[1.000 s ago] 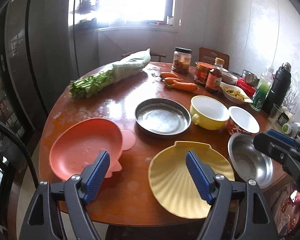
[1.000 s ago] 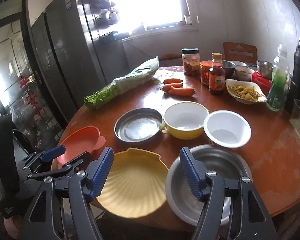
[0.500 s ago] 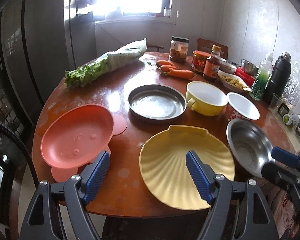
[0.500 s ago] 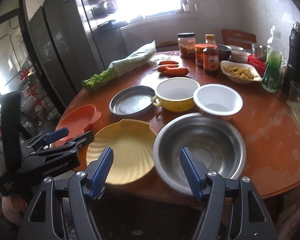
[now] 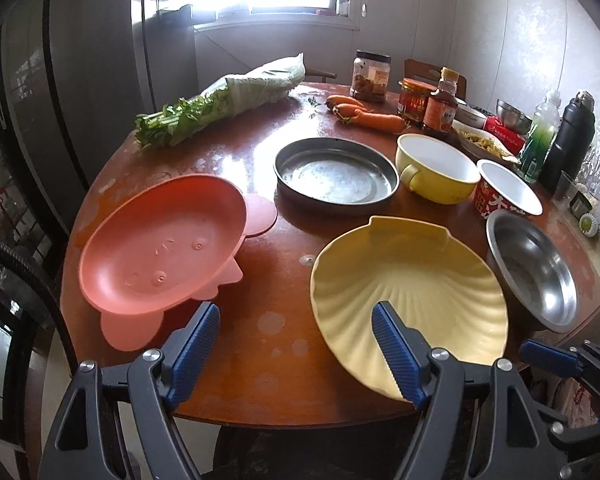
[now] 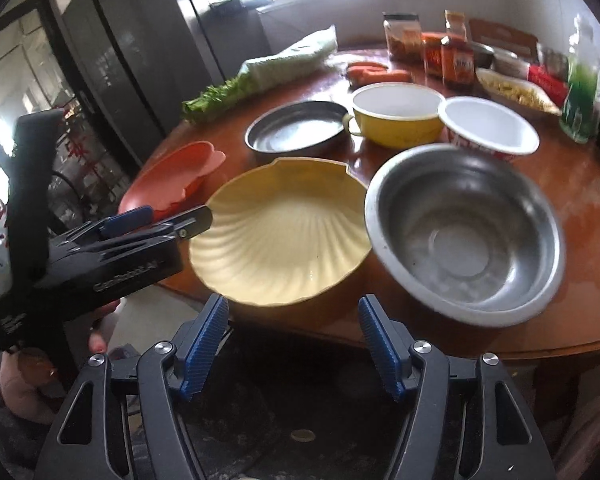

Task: Organize plates and bowls
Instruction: 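Move the left gripper to the yellow shell plate and grasp its rim, then lift the yellow shell plate with the left gripper onto the pink plate, then open the left gripper to release the yellow plate on the pink plate, then grasp the stacked yellow and pink plates with the left gripper and lift them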

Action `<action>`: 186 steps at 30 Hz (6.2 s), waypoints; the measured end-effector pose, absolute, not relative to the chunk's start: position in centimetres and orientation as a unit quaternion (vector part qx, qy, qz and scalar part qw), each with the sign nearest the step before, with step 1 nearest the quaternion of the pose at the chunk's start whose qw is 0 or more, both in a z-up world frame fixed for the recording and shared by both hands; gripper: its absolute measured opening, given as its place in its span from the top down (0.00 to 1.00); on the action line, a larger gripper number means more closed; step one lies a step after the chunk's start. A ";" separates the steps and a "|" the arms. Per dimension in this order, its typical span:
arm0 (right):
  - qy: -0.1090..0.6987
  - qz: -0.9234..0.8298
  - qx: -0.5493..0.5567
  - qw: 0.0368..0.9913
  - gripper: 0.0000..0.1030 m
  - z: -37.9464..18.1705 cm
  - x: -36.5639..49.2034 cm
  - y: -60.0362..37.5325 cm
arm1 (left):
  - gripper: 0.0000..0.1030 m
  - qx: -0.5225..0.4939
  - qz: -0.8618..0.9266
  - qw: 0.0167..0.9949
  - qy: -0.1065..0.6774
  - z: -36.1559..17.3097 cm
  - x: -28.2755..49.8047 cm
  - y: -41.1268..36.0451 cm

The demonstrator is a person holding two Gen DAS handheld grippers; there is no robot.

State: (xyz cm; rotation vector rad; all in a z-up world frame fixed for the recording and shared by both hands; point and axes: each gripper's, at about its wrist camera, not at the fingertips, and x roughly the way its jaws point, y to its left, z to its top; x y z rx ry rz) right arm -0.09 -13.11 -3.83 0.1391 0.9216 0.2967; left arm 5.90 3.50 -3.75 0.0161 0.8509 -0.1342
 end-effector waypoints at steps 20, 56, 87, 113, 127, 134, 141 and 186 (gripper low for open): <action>0.425 0.099 0.077 0.896 0.61 -6.1 3.3 -12.4 | 0.50 0.017 -0.111 0.898 0.424 -6.1 7.7 1.6; 0.349 0.159 0.026 0.923 0.62 -0.8 5.2 -7.0 | 0.50 -0.015 -0.047 0.930 0.365 0.1 6.3 6.9; 0.375 0.240 -0.041 0.894 0.63 -2.3 13.2 2.7 | 0.50 -0.071 0.048 0.913 0.400 -3.0 10.7 15.9; 0.374 0.226 -0.068 0.897 0.63 -4.0 13.5 3.3 | 0.49 -0.040 0.082 0.909 0.407 -4.2 11.2 15.4; 0.384 0.224 -0.049 0.894 0.60 -3.9 13.7 2.7 | 0.43 -0.054 0.074 0.912 0.399 -3.6 10.6 15.9; 0.387 0.222 -0.040 0.894 0.54 -3.8 13.6 2.2 | 0.30 -0.056 0.083 0.914 0.394 -3.4 10.3 15.9; 0.384 0.224 -0.033 0.895 0.52 -3.3 12.9 1.4 | 0.26 -0.062 0.092 0.915 0.388 -3.2 9.8 16.2; 0.370 0.135 0.036 0.919 0.39 -1.6 12.5 -8.7 | 0.24 0.028 0.058 0.918 0.391 -3.0 12.7 7.5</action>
